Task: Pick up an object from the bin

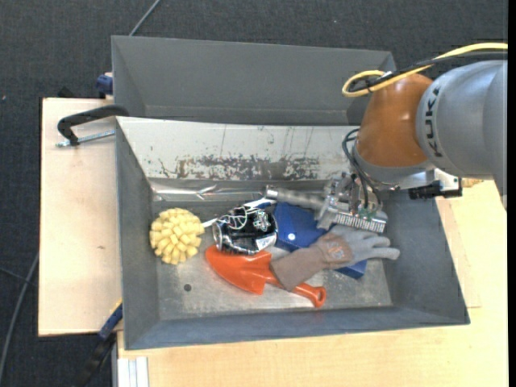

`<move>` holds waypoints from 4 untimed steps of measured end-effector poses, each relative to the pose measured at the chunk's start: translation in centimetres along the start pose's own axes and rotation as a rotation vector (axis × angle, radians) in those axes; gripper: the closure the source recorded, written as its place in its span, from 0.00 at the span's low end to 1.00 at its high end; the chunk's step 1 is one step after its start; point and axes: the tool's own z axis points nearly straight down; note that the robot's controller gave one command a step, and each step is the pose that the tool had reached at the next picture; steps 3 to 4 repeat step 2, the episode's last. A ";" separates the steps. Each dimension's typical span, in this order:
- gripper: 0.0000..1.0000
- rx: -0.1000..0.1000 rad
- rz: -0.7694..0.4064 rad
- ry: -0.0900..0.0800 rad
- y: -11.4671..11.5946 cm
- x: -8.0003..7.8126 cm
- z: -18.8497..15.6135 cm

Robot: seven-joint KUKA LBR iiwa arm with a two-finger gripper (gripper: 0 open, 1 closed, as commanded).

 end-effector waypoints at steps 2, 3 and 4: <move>1.00 0.001 -0.001 0.008 0.0 0.3 -2.6; 1.00 0.001 -0.001 0.008 0.0 0.3 -2.6; 1.00 0.001 -0.001 0.008 0.0 0.3 -2.6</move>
Offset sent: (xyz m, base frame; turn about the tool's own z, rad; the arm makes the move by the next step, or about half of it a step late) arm 0.0000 0.0001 0.0652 0.0000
